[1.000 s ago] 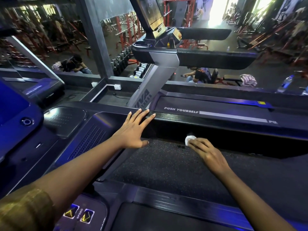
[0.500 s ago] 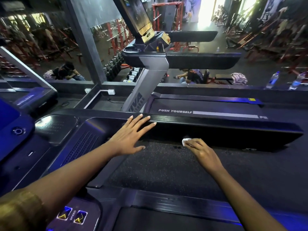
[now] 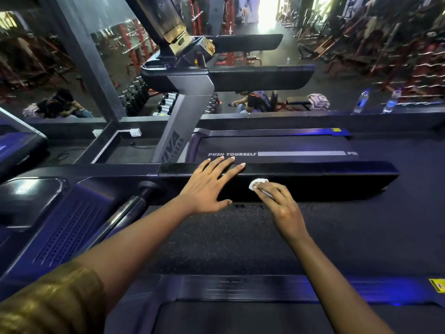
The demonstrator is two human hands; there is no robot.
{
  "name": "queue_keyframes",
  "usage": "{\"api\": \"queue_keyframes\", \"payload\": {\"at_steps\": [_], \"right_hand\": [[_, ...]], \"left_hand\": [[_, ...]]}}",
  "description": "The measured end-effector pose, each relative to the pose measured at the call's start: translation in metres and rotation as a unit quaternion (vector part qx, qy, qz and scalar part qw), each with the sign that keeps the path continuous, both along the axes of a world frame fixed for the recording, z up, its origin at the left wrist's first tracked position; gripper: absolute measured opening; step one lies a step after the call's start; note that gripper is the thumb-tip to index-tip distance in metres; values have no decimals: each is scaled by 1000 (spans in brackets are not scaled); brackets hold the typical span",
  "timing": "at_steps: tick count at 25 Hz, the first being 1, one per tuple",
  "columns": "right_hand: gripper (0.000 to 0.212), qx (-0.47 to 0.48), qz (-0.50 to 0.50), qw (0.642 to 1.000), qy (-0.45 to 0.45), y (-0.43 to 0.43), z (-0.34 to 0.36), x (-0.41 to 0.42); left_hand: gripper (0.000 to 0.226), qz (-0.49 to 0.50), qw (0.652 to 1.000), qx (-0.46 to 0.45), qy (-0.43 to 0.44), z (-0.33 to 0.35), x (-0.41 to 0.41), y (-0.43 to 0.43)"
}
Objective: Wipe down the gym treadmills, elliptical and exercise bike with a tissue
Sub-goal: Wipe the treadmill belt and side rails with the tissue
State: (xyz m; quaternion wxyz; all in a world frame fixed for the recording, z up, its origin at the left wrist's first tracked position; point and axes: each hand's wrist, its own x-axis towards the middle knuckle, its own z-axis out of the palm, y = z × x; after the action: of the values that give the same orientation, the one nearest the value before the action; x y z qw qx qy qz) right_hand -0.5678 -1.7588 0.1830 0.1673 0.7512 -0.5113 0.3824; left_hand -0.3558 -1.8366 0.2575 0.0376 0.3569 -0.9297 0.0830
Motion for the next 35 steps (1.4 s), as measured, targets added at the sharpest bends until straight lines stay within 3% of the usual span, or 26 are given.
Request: {"api": "queue_keyframes", "payload": {"at_steps": [5, 10, 12, 15, 19, 25, 30, 35], "right_hand": [[56, 94, -25, 995, -35, 13, -44, -10], [39, -63, -78, 988, -118, 19, 2, -12], [38, -84, -93, 983, -135, 13, 7, -11], [37, -35, -101, 986, -127, 10, -26, -3], [55, 48, -104, 983, -142, 16, -63, -1], [45, 30, -128, 974, -186, 47, -21, -1], [36, -1, -187, 934, -304, 86, 16, -25], [29, 14, -252, 837, -485, 111, 20, -71]], "left_hand": [[91, 1, 1000, -3, 9, 0, 0, 0], [89, -11, 1000, -16, 7, -4, 1, -4], [89, -8, 1000, -16, 2, -3, 0, -4], [91, -2, 1000, -5, 2, -3, 1, -2], [93, -1, 1000, 2, -1, 0, 0, -1], [90, -2, 1000, 24, 5, 4, 1, 1], [85, 6, 997, 55, 54, 2, -19, 16], [79, -99, 993, 47, 50, 12, -108, 38]]}}
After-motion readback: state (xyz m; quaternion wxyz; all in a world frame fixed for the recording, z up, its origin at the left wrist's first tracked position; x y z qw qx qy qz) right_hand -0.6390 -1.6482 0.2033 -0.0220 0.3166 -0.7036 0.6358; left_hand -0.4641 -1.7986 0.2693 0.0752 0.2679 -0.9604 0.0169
